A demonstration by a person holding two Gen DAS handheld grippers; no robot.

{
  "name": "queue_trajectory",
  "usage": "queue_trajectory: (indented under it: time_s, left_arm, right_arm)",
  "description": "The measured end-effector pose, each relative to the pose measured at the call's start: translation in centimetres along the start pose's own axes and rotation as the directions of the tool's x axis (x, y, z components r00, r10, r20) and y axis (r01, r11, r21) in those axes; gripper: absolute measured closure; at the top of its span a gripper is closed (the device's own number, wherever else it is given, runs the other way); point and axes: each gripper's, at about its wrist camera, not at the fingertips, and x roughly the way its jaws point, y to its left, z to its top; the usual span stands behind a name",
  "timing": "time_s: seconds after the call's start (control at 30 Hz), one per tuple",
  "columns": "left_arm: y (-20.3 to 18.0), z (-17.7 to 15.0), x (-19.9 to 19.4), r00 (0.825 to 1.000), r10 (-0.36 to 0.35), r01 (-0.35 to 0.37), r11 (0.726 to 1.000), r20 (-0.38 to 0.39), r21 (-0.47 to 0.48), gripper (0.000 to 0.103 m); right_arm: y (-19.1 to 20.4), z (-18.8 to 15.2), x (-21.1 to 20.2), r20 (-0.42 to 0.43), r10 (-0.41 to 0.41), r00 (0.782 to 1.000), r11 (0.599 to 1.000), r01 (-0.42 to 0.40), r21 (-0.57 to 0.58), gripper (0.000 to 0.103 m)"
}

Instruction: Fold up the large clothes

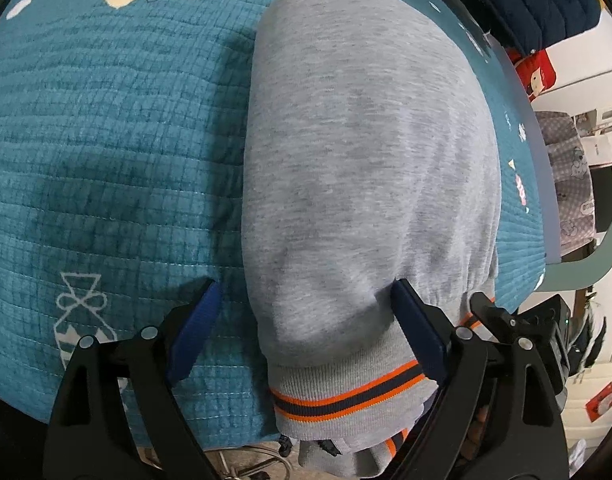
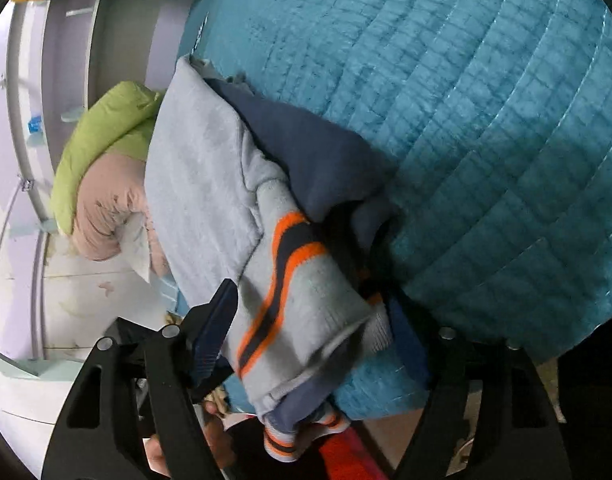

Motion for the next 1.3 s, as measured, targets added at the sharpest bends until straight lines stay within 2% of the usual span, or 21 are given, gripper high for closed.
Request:
queue_trajectory:
  time_s: [0.07,0.1,0.17,0.27,0.33,0.43,0.47,0.53,0.6,0.7,0.77,0.87,0.93,1.07,1.3]
  left_arm:
    - [0.2,-0.1,-0.2,1.000,-0.031,0.031,1.000,-0.006,0.000,0.017]
    - [0.4,-0.1,-0.2,0.999,-0.041,0.041,0.999,-0.007,-0.006,0.017]
    - [0.8,0.0,-0.2,0.998,-0.067,0.067,0.997,-0.013,-0.031,0.016]
    - [1.2,-0.4,-0.3,0.995,-0.097,0.097,0.995,-0.022,-0.037,0.016]
    - [1.3,-1.2,-0.2,0.994,-0.105,0.103,0.994,-0.027,-0.038,0.015]
    - [0.6,-2.2,-0.1,0.997,-0.076,0.076,0.997,-0.005,-0.005,0.013]
    - [0.4,-2.3,0.0,0.998,-0.062,0.062,0.998,-0.001,-0.001,0.013]
    - [0.0,-2.4,-0.1,0.998,-0.065,0.065,0.998,-0.005,0.001,0.014]
    - [-0.7,-2.4,-0.3,0.997,-0.070,0.070,0.998,-0.006,-0.002,0.014]
    - [-1.6,-2.5,-0.3,1.000,-0.024,0.024,0.999,0.013,0.041,0.023]
    - [-1.8,-2.8,-1.0,0.999,-0.017,0.014,0.997,0.037,0.070,0.038]
    - [-2.2,-3.4,-2.5,0.996,-0.022,0.010,0.991,0.081,0.137,0.055]
    - [-2.7,-3.7,-3.5,0.993,-0.024,0.004,0.985,0.113,0.175,0.059]
    - [-3.8,-3.7,-7.1,0.979,-0.051,0.006,0.975,0.195,0.223,0.061]
    - [-1.9,-3.0,-15.2,0.942,-0.104,0.039,0.979,0.320,0.202,0.061]
  right_arm:
    - [0.6,-0.1,-0.3,-0.004,0.099,0.995,0.995,-0.099,-0.016,0.041]
    - [0.5,0.0,-0.4,0.007,0.102,0.995,0.994,-0.101,-0.030,0.042]
    - [-0.2,0.4,0.2,0.018,0.050,0.999,0.999,-0.049,-0.023,0.045]
    - [-0.5,0.9,0.5,0.032,0.078,0.996,0.997,-0.078,0.000,0.044]
    - [0.1,1.1,0.6,0.029,0.064,0.998,0.997,-0.062,-0.039,0.042]
    - [0.8,1.7,1.4,0.036,0.040,0.999,0.996,-0.037,-0.075,0.042]
    - [1.0,1.8,1.5,0.031,0.024,0.999,0.996,-0.021,-0.087,0.046]
    - [2.2,1.2,1.9,0.031,0.001,1.000,0.991,0.003,-0.135,0.064]
    - [2.6,0.7,1.8,0.017,0.033,0.999,0.990,-0.030,-0.141,0.067]
    - [3.8,0.6,2.1,0.027,-0.047,0.999,0.977,0.052,-0.208,0.069]
    - [4.8,0.4,2.7,0.037,-0.071,0.997,0.969,0.078,-0.233,0.071]
    - [7.2,-0.4,3.0,0.061,-0.118,0.991,0.941,0.131,-0.312,0.073]
    - [9.0,-1.1,2.9,0.081,-0.141,0.987,0.911,0.161,-0.380,0.073]
    - [12.8,-3.0,1.9,0.126,-0.143,0.982,0.848,0.187,-0.497,0.074]
    - [19.9,-8.0,2.3,0.111,-0.073,0.991,0.759,0.127,-0.638,0.075]
